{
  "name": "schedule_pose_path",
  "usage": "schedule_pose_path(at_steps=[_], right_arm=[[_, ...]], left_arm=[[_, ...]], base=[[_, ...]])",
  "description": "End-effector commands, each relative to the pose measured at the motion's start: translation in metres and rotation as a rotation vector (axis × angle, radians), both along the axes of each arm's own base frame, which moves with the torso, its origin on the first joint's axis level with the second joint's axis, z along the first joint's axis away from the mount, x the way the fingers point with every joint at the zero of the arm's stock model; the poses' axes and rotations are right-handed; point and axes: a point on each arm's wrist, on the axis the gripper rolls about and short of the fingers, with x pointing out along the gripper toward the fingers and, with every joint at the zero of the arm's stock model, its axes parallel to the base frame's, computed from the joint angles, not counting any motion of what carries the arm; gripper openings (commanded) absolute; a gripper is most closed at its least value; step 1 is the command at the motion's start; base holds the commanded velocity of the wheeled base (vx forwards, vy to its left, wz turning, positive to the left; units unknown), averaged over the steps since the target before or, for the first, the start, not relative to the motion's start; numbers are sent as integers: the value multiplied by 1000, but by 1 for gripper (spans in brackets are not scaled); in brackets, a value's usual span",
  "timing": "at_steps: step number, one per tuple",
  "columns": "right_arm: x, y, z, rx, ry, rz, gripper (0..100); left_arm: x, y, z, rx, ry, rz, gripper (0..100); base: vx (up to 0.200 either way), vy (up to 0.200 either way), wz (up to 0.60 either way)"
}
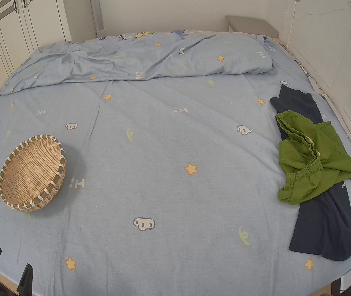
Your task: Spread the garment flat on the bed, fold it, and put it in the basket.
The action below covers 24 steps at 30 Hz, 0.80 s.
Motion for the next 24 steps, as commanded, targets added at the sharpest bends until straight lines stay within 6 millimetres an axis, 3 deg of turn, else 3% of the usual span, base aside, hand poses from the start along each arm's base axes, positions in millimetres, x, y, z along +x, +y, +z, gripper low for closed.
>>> schedule_pose_path(at_steps=[1, 8, 12, 13, 16, 24], right_arm=[[140, 4, 17, -55, 377, -69, 100], [231, 9, -1, -106, 454, -159, 100], [263, 14, -14, -128, 477, -183, 100], [263, 14, -14, -128, 477, -183, 100], [292, 16, -29, -130, 477, -193, 100], [326, 16, -49, -130, 452, -214, 100]], left_arm=[[0, 0, -5, 0, 0, 0, 100], [0, 0, -5, 0, 0, 0, 100], [0, 0, -5, 0, 0, 0, 100], [0, 0, -5, 0, 0, 0, 100], [0, 0, -5, 0, 0, 0, 100], [0, 0, -5, 0, 0, 0, 100]], base=[[0, 0, 0], [0, 0, 0], [0, 0, 0], [0, 0, 0], [0, 0, 0], [0, 0, 0]])
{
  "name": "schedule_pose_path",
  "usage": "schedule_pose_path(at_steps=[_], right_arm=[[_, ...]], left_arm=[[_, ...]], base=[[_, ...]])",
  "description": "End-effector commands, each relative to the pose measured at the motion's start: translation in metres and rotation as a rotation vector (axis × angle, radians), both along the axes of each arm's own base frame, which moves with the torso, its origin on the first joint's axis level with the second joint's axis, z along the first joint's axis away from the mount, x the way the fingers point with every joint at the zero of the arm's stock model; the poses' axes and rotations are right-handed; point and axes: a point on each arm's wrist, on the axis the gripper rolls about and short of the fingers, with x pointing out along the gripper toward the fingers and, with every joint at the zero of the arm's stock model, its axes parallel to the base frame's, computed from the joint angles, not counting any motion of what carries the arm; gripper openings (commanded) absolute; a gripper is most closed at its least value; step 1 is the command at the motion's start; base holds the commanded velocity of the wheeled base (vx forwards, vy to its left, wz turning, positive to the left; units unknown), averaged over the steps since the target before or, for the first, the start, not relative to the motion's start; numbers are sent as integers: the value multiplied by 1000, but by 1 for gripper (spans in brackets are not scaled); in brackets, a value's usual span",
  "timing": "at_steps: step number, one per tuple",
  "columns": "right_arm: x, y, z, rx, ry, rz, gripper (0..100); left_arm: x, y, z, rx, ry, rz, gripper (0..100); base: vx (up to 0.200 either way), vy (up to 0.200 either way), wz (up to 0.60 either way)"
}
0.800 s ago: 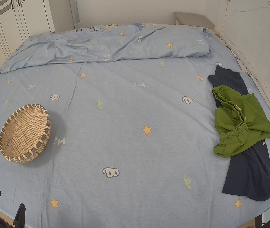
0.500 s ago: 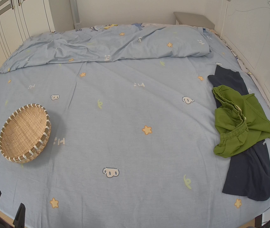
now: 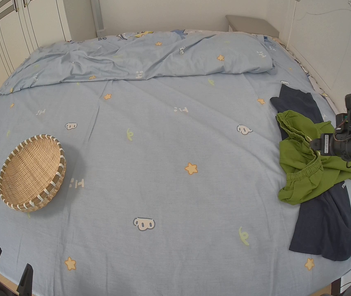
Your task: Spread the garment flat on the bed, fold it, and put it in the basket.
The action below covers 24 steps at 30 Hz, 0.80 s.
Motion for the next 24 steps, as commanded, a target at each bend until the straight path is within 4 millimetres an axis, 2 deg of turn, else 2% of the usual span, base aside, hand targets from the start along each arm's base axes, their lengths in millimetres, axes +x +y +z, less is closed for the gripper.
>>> schedule_pose_path(at_steps=[1, 5, 19, 20, 24], right_arm=[[43, 3, -35, -16, 70, -18, 100], [54, -2, -37, -16, 69, -33, 100], [64, -7, -52, -17, 106, -50, 100], [64, -7, -51, -17, 103, -50, 0], [64, -7, -51, -17, 104, -50, 0]], left_arm=[[0, 0, -5, 0, 0, 0, 100], [0, 0, -5, 0, 0, 0, 100], [0, 0, -5, 0, 0, 0, 100], [0, 0, -5, 0, 0, 0, 100], [0, 0, -5, 0, 0, 0, 100]], base=[[0, 0, 0], [0, 0, 0], [0, 0, 0], [0, 0, 0], [0, 0, 0]])
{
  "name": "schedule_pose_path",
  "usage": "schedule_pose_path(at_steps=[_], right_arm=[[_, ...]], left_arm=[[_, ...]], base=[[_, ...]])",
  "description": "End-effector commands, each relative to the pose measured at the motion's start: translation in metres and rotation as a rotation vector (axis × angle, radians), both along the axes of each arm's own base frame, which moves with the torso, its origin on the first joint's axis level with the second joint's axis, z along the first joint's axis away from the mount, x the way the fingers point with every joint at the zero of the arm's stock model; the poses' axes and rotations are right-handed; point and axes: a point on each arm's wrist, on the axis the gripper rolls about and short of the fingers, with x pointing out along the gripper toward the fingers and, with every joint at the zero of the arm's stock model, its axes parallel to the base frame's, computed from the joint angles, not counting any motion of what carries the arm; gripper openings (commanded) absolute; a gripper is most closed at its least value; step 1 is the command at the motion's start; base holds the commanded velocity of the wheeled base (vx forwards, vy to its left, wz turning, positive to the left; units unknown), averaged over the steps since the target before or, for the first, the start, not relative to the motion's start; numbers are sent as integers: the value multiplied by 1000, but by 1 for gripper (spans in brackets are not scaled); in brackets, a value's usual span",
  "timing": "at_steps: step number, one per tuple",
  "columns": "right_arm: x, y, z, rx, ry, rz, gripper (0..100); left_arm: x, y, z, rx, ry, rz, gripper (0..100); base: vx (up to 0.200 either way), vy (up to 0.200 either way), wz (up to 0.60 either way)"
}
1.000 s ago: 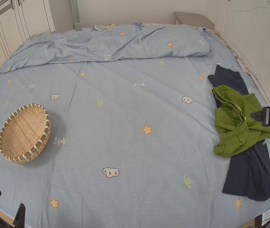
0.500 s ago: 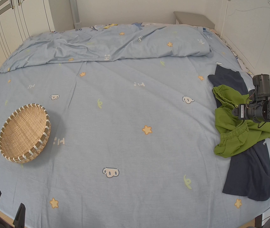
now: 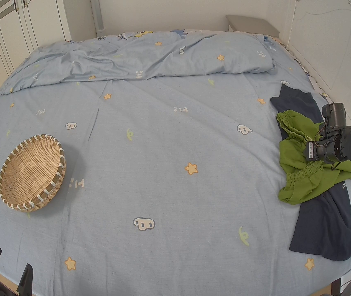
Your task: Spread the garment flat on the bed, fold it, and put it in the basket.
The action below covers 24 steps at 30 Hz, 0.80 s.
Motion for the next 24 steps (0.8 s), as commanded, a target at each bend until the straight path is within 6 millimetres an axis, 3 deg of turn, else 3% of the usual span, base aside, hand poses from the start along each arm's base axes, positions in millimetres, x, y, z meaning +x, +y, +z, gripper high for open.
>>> schedule_pose_path(at_steps=[1, 11, 12, 20, 24], right_arm=[[1, 0, -1, 1, 5, 0, 0], [0, -2, 9, 9, -20, 8, 0], [-2, 1, 18, 10, -33, 14, 0], [-42, 10, 67, 76, -5, 83, 0], [-69, 26, 88, 143, -24, 139, 0]], left_arm=[[0, 0, -5, 0, 0, 0, 100], [0, 0, -5, 0, 0, 0, 100], [0, 0, -5, 0, 0, 0, 100], [0, 0, -5, 0, 0, 0, 100], [0, 0, -5, 0, 0, 0, 100]], base=[[0, 0, 0], [0, 0, 0], [0, 0, 0], [0, 0, 0], [0, 0, 0]])
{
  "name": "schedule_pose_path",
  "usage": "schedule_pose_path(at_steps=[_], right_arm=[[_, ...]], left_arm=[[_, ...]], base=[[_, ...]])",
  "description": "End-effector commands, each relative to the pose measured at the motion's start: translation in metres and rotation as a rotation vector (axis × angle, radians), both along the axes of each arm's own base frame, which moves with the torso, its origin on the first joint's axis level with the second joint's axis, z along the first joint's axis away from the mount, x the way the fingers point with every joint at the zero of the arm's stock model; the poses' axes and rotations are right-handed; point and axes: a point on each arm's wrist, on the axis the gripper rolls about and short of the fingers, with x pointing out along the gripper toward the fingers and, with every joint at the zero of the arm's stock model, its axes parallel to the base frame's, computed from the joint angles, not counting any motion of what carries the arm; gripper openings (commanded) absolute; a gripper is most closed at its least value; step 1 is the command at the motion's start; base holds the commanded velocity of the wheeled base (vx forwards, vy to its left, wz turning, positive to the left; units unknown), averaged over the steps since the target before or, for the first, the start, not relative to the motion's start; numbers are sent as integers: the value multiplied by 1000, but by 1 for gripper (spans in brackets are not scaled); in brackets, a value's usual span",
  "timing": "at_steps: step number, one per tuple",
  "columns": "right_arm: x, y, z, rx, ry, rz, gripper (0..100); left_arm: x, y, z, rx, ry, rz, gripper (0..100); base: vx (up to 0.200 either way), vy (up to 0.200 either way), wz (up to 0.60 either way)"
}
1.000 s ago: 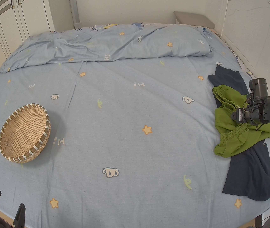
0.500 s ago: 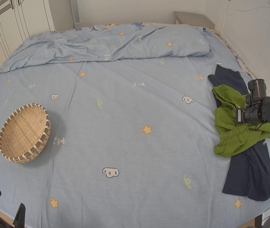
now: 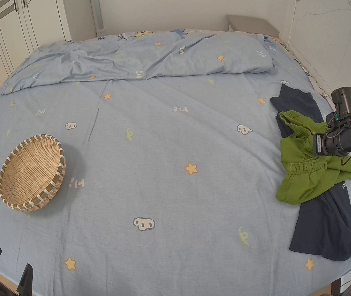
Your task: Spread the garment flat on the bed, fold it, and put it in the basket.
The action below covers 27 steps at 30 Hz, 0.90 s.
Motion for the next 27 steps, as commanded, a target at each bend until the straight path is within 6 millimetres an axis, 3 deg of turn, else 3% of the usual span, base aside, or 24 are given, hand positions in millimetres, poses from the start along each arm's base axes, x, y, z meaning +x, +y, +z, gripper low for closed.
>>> schedule_pose_path(at_steps=[1, 5, 9, 22, 27], right_arm=[[-44, 21, 45, 70, -84, 85, 0], [-71, 42, 58, 136, -59, 158, 0], [-86, 61, 63, 232, -35, 221, 0], [-108, 114, 61, 374, 30, 393, 0], [-112, 151, 64, 410, 65, 533, 0]], left_arm=[[0, 0, -5, 0, 0, 0, 100], [0, 0, -5, 0, 0, 0, 100], [0, 0, -5, 0, 0, 0, 100], [0, 0, -5, 0, 0, 0, 100], [0, 0, -5, 0, 0, 0, 100]], base=[[0, 0, 0], [0, 0, 0], [0, 0, 0], [0, 0, 0], [0, 0, 0]])
